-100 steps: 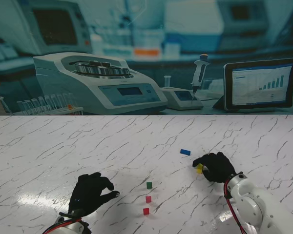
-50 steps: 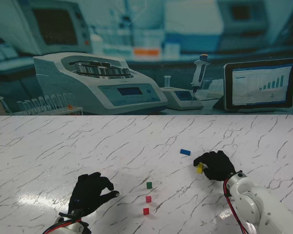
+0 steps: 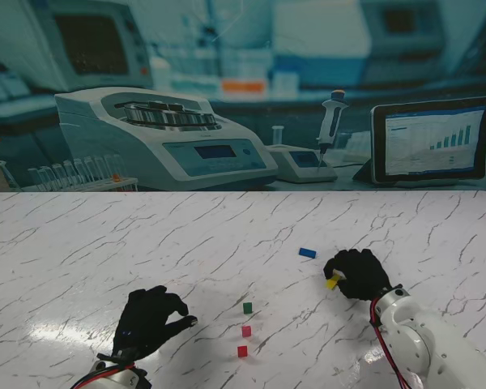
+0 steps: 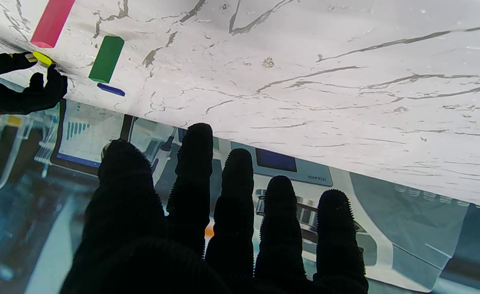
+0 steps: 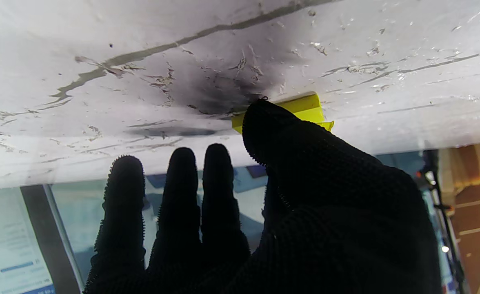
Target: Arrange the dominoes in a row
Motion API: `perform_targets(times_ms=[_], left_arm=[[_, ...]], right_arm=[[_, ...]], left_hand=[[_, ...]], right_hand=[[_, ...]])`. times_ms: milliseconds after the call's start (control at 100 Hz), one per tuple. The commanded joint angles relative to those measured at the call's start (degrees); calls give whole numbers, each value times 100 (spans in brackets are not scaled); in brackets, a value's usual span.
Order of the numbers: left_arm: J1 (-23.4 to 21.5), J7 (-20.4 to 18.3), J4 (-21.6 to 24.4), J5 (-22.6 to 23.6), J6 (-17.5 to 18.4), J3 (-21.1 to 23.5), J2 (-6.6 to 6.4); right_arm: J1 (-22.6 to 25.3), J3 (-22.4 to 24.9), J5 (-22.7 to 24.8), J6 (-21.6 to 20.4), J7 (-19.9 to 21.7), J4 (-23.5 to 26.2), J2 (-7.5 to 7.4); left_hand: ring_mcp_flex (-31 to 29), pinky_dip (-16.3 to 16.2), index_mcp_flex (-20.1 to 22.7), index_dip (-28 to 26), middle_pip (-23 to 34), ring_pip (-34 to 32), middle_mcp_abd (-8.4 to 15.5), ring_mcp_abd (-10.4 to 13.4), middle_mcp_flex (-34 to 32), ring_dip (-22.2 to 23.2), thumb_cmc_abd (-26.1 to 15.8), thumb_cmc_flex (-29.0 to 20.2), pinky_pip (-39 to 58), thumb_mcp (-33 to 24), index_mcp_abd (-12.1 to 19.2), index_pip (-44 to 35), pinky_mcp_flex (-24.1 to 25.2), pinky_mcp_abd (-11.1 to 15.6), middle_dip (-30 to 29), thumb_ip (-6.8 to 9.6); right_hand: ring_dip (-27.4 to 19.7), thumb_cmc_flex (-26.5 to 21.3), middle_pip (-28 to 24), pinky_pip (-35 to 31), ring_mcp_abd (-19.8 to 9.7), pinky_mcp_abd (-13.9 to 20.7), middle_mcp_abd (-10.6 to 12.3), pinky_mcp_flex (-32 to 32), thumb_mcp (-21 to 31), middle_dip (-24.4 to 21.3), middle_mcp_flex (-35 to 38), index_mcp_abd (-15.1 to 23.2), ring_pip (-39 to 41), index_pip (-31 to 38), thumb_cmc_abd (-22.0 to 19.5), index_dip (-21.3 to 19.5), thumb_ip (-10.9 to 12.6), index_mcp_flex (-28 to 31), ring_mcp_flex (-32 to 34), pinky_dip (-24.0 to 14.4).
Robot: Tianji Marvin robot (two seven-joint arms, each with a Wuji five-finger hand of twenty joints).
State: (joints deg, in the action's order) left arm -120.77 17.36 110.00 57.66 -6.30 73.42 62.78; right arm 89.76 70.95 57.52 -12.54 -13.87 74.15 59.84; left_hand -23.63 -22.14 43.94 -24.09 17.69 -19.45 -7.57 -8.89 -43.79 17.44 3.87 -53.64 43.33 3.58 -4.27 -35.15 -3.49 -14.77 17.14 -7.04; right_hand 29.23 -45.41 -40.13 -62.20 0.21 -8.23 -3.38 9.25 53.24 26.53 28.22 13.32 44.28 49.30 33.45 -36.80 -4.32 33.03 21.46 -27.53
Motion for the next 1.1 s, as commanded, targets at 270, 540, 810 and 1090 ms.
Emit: perform_targets(times_ms=[270, 540, 810, 1090], left_arm=[[-39, -52, -7, -6, 117, -8, 31], [-46, -71, 2, -6, 98, -6, 30], [-55, -88, 12, -6, 88, -3, 29], [-53, -94, 9, -16, 83, -6, 29]], right_arm=[[81, -52, -57, 8, -202, -83, 90], [84, -41, -104, -35, -220, -107, 99], [90, -25, -130, -88, -221, -119, 102], [69, -46, -78, -102, -304, -148, 98]], left_hand=[[-209, -103, 48, 59, 158, -173, 101, 105, -200, 82, -121, -432, 191, 121, 155, -106, 13, -31, 88, -119], [-228, -107, 43, 101, 173, -190, 101, 95, -218, 86, -107, -592, 199, 165, 181, -171, 3, -31, 89, -157], [-229, -107, 40, 135, 180, -198, 105, 113, -222, 88, -107, -614, 199, 187, 182, -218, -1, -25, 88, -158], [-229, -107, 36, 157, 185, -199, 106, 105, -221, 86, -105, -597, 199, 191, 176, -237, -1, -24, 87, -152]], right_hand=[[25, -248, -909, 5, 188, 137, -58, -125, -48, 795, -689, 58, 129, 1610, 87, -1180, -257, 50, -249, 71], [39, -224, -1099, -20, 246, 107, -77, -86, -21, 991, -664, 14, 159, 1736, 128, -1331, -252, -22, -148, 76], [57, -180, -995, -26, 318, 64, -171, -52, -16, 987, -566, -41, 156, 1631, 146, -1285, -239, -141, -49, 80], [74, -129, -770, 7, 359, 19, -285, -74, -27, 898, -575, -118, 114, 1390, 149, -1157, -222, -341, -60, 100]])
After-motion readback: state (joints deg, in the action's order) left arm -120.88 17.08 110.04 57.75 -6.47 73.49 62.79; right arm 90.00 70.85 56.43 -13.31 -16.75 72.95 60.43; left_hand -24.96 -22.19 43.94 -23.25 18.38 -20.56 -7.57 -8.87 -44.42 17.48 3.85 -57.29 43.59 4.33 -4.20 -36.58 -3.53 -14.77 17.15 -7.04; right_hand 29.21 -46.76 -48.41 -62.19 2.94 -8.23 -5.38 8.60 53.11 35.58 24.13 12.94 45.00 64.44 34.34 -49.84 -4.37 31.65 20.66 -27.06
